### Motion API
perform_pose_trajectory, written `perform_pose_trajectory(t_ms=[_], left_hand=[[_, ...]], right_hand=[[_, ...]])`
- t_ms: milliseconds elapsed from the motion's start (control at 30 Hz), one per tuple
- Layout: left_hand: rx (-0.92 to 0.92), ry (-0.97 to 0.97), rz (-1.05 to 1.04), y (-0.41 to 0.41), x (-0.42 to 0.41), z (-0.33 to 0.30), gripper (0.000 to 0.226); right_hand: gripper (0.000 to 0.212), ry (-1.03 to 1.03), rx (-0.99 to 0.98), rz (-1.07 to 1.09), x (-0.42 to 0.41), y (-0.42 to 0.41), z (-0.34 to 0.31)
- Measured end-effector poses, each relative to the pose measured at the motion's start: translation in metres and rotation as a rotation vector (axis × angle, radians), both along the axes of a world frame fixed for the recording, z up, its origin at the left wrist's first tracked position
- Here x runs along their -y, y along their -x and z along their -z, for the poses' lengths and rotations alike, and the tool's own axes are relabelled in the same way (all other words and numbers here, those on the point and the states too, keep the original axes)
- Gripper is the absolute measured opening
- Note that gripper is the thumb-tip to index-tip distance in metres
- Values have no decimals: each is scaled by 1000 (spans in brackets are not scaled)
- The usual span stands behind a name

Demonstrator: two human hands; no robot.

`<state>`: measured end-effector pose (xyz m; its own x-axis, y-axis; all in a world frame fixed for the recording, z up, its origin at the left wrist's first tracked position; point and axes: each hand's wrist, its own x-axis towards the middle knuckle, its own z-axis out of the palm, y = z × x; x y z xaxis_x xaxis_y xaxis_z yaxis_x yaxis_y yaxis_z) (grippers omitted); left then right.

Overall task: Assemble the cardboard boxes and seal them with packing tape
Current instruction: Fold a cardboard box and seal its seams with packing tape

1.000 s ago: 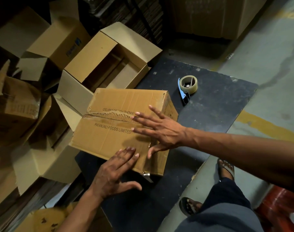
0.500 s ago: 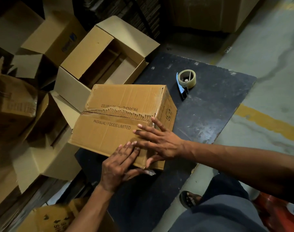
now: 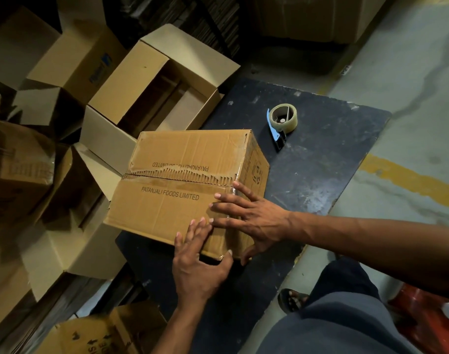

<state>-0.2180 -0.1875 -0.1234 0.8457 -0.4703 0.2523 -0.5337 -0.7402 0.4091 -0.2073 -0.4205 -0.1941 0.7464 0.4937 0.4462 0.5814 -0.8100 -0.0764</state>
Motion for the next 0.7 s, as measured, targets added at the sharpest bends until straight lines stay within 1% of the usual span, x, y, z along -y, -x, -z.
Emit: perform_pose_trajectory(t_ms=[100, 200, 267, 367, 433, 533, 567, 633, 700], left_hand=[[-1, 36, -39, 5, 7, 1, 72], [48, 24, -4, 3, 3, 6, 70], [94, -21, 61, -4, -7, 9, 74], [141, -82, 213, -15, -25, 9, 85], [179, -127, 292, -22, -33, 9, 89], [224, -148, 340, -29, -37, 9, 82], [238, -152, 352, -30, -37, 9, 79], [262, -157, 363, -31, -37, 8, 75], [295, -165, 356, -28, -34, 9, 70]], right_hand=[[97, -80, 20, 11, -5, 1, 2], [84, -104, 37, 36, -8, 0, 7], [82, -127, 54, 52, -12, -1, 10], [78, -197, 73, 46, -15, -1, 9], [80, -210, 63, 28, -13, 0, 8], [89, -223, 63, 21, -11, 0, 4], [88, -262, 63, 26, -13, 0, 3], [78, -337, 72, 53, -20, 1, 2], [68, -356, 93, 92, -26, 2, 4]])
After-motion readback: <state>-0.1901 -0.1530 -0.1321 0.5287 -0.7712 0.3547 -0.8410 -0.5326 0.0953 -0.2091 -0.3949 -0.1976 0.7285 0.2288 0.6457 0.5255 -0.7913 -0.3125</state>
